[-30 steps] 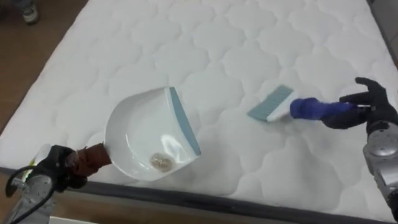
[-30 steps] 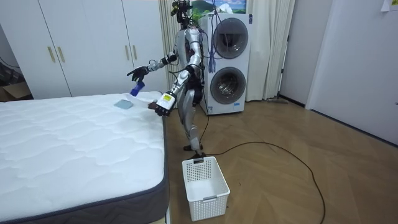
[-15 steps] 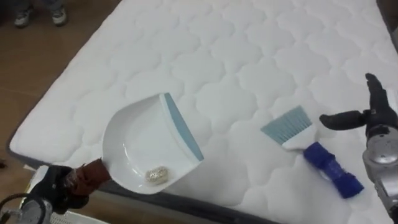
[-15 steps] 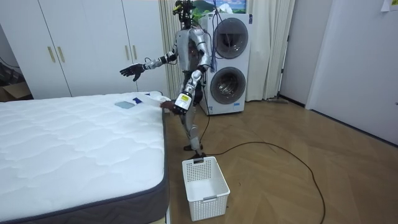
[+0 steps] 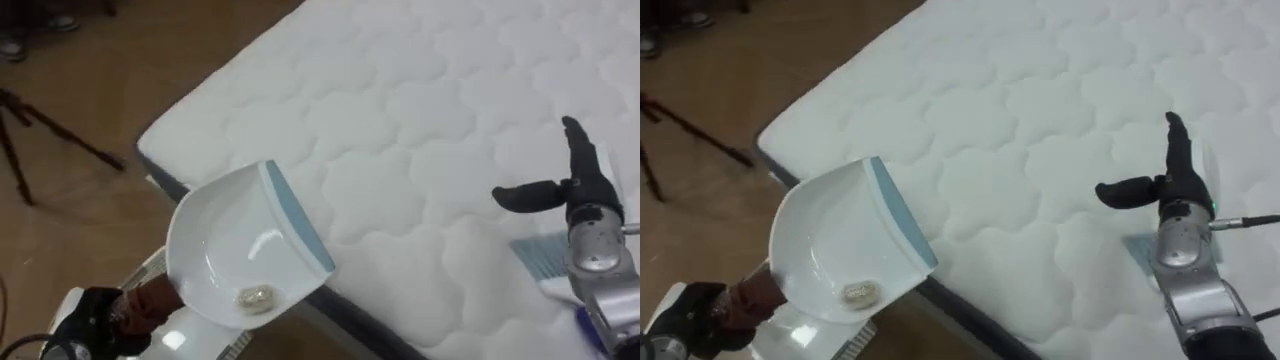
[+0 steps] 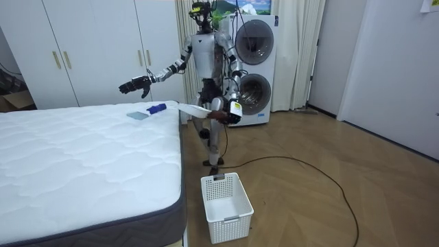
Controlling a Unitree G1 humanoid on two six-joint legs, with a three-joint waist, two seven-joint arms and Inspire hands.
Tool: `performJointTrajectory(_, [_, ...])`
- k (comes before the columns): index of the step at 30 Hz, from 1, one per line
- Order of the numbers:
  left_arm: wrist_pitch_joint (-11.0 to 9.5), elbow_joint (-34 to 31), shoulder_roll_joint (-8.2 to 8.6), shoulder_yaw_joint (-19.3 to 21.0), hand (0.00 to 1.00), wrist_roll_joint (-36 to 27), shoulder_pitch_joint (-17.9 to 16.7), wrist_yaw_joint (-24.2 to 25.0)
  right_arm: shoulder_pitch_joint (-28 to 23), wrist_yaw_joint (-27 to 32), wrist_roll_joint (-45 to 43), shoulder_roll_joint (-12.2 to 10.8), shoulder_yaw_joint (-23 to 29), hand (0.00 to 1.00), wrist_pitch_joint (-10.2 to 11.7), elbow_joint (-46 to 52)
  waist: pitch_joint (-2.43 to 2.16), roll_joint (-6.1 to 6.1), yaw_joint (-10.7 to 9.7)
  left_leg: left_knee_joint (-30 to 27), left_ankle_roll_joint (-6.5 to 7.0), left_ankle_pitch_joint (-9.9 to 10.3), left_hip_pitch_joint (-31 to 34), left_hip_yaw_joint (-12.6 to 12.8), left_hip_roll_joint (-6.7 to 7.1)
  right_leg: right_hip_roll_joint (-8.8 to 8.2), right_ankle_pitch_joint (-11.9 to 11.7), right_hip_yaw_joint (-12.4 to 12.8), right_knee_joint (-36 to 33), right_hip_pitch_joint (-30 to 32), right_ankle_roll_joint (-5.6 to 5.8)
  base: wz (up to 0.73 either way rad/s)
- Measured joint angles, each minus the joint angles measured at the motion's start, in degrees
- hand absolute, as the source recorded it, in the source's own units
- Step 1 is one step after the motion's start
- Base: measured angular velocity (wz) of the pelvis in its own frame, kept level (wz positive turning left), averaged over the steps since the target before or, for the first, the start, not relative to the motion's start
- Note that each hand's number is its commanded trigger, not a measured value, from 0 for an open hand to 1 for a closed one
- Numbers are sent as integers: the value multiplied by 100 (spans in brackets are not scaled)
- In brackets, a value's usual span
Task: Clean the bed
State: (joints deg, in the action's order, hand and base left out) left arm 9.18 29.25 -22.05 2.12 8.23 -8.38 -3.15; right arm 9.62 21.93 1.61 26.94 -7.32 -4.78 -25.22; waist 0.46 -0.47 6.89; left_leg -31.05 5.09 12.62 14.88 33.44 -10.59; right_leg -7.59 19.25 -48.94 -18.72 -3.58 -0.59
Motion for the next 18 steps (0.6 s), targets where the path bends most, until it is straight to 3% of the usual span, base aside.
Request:
performJointTrajectory(1, [1,0,1,-5,100,0,-5,-4,-192,-6,-20,0,-3,0,31,213,-1,3,-24,-256,-212,164,-101,46,-283,-21,28,-414,-15,-162,91,95])
performJointTrajectory(2, [-1,-2,42,-11,100,0,4,-3,-286,-33,-113,5,1,0,39,284,24,38,-57,-218,-337,226,-132,27,-340,-94,73,-669,-190,-302,176,103])
performJointTrajectory(3, [0,-1,79,-12,100,1,13,-3,-318,-48,-170,1,2,0,31,284,50,54,-99,-158,-329,235,-115,28,-252,-162,100,-726,-332,-332,214,121])
performJointTrajectory(4, [2,-21,153,-12,100,11,31,-6,-418,-114,-217,2,17,0,14,323,40,42,-226,22,-282,225,-120,-27,-92,-255,121,-586,-505,-320,231,120])
performJointTrajectory(5, [4,-135,204,-12,100,16,31,-6,-472,-161,-227,3,22,0,-18,337,30,19,-250,196,-212,191,-147,-93,63,-354,121,-265,-691,-219,231,107])
performJointTrajectory(7, [4,-310,270,-20,100,14,27,-13,-495,-217,-226,3,11,0,-25,339,22,3,-180,435,-162,118,-225,-225,300,-582,115,-112,-1223,-39,228,68])
performJointTrajectory(8, [3,-401,280,-37,100,15,27,-17,-525,-219,-233,-1,-9,0,-20,352,6,2,-174,575,-147,71,-291,-450,441,-783,77,162,-1725,182,195,60])
performJointTrajectory(9, [4,-451,278,-27,100,16,30,-26,-529,-221,-239,-5,-28,0,-16,358,-1,15,-160,590,-146,58,-289,-604,454,-804,138,480,-1842,341,168,39])
performJointTrajectory(10, [0,-533,260,8,100,12,50,-44,-524,-231,-273,-35,-62,0,-7,393,0,25,-23,639,-198,30,-267,-903,453,-641,220,1163,-1771,765,145,12])
performJointTrajectory(11, [1,-535,260,34,100,15,68,-42,-524,-250,-333,-76,-63,0,-5,401,1,26,22,658,-243,7,-265,-1072,455,-583,225,1449,-1694,985,136,26])
performJointTrajectory(12, [5,-531,266,80,100,18,86,-41,-548,-258,-464,-182,-64,0,-8,436,7,47,-47,657,-329,-31,-259,-1565,475,-438,174,1905,-1365,1313,87,77])
performJointTrajectory(13, [2,-526,261,82,100,11,105,-37,-636,-240,-484,-269,-69,0,-13,572,9,12,-179,585,-417,-27,-221,-2003,564,-439,-371,2257,-959,1448,127,132])
performJointTrajectory(14, [10,-518,368,21,100,13,113,-29,-692,-169,-486,-285,-67,0,-15,623,-21,50,-320,565,-456,-52,-167,-2209,634,-400,-620,2132,-798,1259,30,131])
performJointTrajectory(15, [9,-521,428,-65,100,7,122,-10,-697,-125,-494,-264,-55,0,-15,624,-12,58,-379,643,-414,-115,-171,-2168,638,-405,-661,1917,-666,1121,41,138])
performJointTrajectory(16, [1,-529,457,-279,100,-1,192,70,-753,-47,-504,-259,-1,0,-16,624,-33,113,-492,772,-335,-219,-211,-2022,643,-437,-694,1569,-475,895,93,132])
performJointTrajectory(17, [-21,-531,457,-409,100,-8,263,129,-812,-18,-485,-279,-12,0,-16,624,-11,50,-522,844,-286,-282,-270,-1925,643,-448,-689,1431,-391,721,178,127])
performJointTrajectory(18, [-39,-530,456,-452,100,-13,288,131,-847,-27,-478,-301,-22,0,-16,636,-19,46,-517,853,-268,-295,-285,-1945,654,-444,-682,1394,-378,645,197,105])
